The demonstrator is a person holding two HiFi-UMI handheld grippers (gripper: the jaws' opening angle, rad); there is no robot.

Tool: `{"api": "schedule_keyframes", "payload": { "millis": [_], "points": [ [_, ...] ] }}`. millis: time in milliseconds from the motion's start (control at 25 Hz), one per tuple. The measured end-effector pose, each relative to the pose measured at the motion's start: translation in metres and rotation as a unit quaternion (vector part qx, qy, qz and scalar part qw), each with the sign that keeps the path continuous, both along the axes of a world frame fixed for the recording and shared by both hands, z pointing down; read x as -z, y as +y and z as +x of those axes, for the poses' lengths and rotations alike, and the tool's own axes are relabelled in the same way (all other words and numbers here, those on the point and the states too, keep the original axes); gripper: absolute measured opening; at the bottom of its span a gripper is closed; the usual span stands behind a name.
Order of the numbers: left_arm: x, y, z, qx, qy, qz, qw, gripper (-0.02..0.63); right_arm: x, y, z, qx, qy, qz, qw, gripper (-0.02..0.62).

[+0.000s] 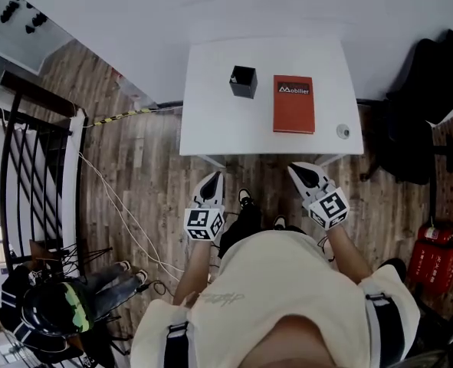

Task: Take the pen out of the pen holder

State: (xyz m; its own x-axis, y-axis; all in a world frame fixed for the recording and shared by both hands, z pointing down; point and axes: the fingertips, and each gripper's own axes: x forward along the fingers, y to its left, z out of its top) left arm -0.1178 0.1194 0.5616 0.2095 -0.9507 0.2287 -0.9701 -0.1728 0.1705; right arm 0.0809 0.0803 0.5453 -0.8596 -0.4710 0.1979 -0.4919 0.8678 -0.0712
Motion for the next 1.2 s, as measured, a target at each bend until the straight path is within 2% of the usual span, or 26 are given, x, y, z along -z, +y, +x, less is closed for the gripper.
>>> {"api": "schedule_keyframes", "payload": {
  "millis": [160,360,720,1000,1200],
  "points": [
    [0.01,-0.045,-0.021,-0.021,0.001,0.02,0.9996,0.02,0.012,-0.036,-0.028,-0.012,0.006,0.013,1.0,0.006],
    [0.011,-0.083,-0.048,-0.047,0.003,0.021,0.9987,0.02,0.031,-0.071,-0.056,-0.037,-0.001,0.029,0.999,0.006],
    [0.005,-0.149,-0.099,-0.082,0.012,0.028,0.9961,0.02,0.021,-0.118,-0.089,-0.093,0.016,0.022,0.995,0.006],
    [-0.009,-0.177,-0.107,-0.108,0.012,0.006,0.9941,0.02,0.021,-0.144,-0.115,-0.094,0.022,0.018,0.995,0.006],
    [-0.014,-0.202,-0.096,-0.118,0.007,-0.001,0.9929,0.02,0.006,-0.167,-0.107,-0.099,0.015,0.002,0.995,0.006]
  ]
}}
